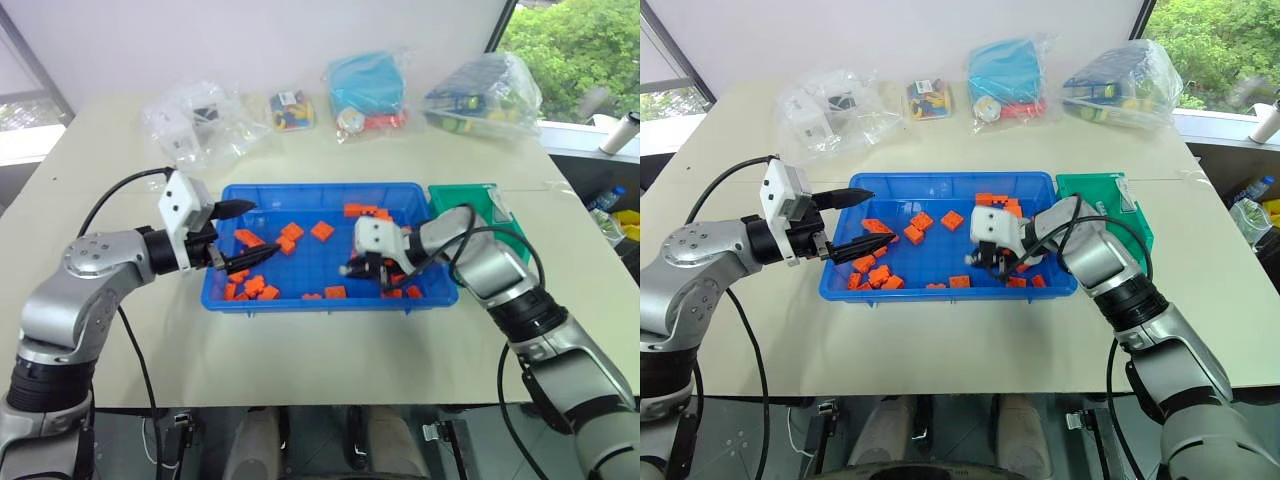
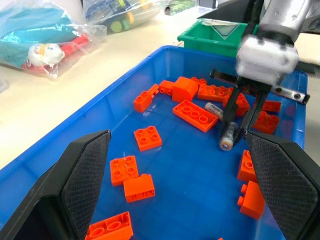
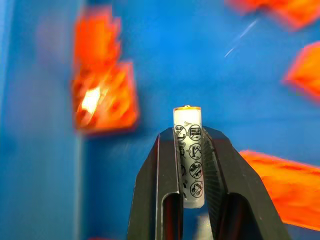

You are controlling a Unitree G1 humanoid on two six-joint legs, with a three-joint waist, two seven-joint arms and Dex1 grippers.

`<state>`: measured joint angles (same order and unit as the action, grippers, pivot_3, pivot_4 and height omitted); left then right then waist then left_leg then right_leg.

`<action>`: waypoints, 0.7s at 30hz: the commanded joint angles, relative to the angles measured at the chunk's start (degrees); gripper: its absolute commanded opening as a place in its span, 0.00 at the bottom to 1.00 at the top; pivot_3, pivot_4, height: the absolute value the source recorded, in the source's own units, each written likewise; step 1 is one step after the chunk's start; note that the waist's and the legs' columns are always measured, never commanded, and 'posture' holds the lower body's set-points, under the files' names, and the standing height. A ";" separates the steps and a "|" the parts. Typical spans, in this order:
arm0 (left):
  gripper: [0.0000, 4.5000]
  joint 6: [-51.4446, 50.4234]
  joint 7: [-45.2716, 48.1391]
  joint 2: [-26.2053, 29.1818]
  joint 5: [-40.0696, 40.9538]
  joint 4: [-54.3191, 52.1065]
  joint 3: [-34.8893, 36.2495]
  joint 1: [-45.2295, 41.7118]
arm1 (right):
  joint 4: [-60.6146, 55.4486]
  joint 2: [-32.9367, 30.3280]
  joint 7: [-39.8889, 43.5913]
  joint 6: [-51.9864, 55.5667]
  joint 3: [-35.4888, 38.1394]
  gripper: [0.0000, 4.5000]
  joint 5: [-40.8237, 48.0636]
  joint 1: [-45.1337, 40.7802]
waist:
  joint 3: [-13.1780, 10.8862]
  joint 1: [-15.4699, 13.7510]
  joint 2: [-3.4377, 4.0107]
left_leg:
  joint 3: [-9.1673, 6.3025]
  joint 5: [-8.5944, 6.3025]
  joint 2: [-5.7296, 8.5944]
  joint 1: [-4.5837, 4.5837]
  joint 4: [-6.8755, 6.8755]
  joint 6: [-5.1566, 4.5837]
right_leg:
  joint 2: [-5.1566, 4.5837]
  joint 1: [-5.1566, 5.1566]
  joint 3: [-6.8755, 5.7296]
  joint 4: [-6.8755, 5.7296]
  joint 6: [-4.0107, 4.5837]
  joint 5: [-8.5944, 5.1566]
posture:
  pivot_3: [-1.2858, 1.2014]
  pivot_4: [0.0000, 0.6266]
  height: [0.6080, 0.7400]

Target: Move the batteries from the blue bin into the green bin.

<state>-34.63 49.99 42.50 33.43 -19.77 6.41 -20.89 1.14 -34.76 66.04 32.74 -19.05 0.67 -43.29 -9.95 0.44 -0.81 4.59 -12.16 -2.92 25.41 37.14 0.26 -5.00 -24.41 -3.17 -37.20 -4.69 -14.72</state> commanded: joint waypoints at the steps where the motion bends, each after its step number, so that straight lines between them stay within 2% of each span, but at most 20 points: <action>1: 1.00 0.35 0.41 0.26 0.64 -0.76 0.85 -0.08 | -5.54 -5.35 -7.25 7.09 13.61 0.01 1.77 0.17 | -0.01 -0.56 0.01 | 0.00 0.00 0.02 0.02 0.01 0.00 | -0.02 0.00 0.00 0.00 0.00 0.00 | 0.52 0.24 0.97; 5: 1.00 0.13 0.92 0.15 0.89 -0.44 0.48 -0.24 | -6.30 -12.08 -11.64 8.61 20.37 0.01 0.61 4.46 | 0.01 -1.23 -0.02 | 0.02 -0.01 0.04 0.01 0.00 0.00 | -0.05 0.02 0.00 0.08 0.02 -0.01 | 0.52 0.24 0.97; 10: 1.00 0.91 2.02 0.01 0.20 1.64 -0.40 -1.48 | -7.40 -15.59 -15.18 11.36 25.26 0.01 1.79 9.36 | 0.00 -0.82 0.00 | 0.05 -0.01 0.02 -0.01 -0.03 -0.01 | -0.03 -0.01 0.02 0.07 0.03 -0.01 | 0.52 0.24 0.97; 12: 1.00 1.21 2.34 -0.21 -0.16 2.67 -1.01 -2.63 | -8.79 -15.91 -15.71 11.89 25.73 0.24 2.43 10.75 | 0.00 -0.70 0.02 | 0.06 -0.01 0.01 -0.02 -0.03 -0.01 | -0.02 -0.02 0.02 0.05 0.02 -0.01 | 0.52 0.24 0.97; 16: 1.00 1.70 2.99 -0.70 -0.77 4.18 -1.82 -4.43 | -9.65 -16.16 -17.34 11.33 25.20 0.63 2.47 10.92 | 0.00 -0.71 0.02 | 0.05 -0.01 0.01 -0.02 -0.02 -0.01 | 0.00 -0.02 0.02 0.04 0.01 -0.01 | 0.52 0.24 0.97; 17: 1.00 1.76 3.11 -0.77 -0.86 4.43 -1.94 -4.70 | -9.71 -16.33 -17.39 11.21 24.79 0.77 2.50 10.67 | 0.00 -0.81 0.01 | 0.05 -0.01 0.01 -0.01 -0.02 -0.01 | -0.01 -0.02 0.02 0.04 0.01 -0.01 | 0.52 0.24 0.97; 19: 1.00 1.82 3.28 -0.88 -0.91 4.56 -2.12 -4.99 | -10.17 -16.62 -16.64 10.57 23.48 0.94 2.75 9.68 | 0.00 -0.86 0.01 | 0.05 -0.01 0.01 -0.01 -0.02 -0.01 | 0.00 -0.02 0.02 0.05 0.01 -0.01 | 0.52 0.24 0.97; 21: 1.00 1.90 3.39 -0.92 -0.95 4.58 -2.26 -5.11 | -10.64 -15.98 -15.59 10.31 22.07 0.94 3.70 8.07 | 0.00 -0.88 0.01 | 0.05 -0.01 0.01 0.00 -0.01 -0.01 | -0.01 -0.02 0.02 0.05 0.01 -0.01 | 0.52 0.24 0.97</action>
<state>-34.12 52.98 41.62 32.64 -14.48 3.58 -24.98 -6.73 -50.00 49.75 44.38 3.18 3.32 -32.87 -9.95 -0.43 -0.80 4.64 -12.16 -2.90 25.40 37.13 0.25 -5.01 -24.43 -3.15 -37.15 -4.68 -14.72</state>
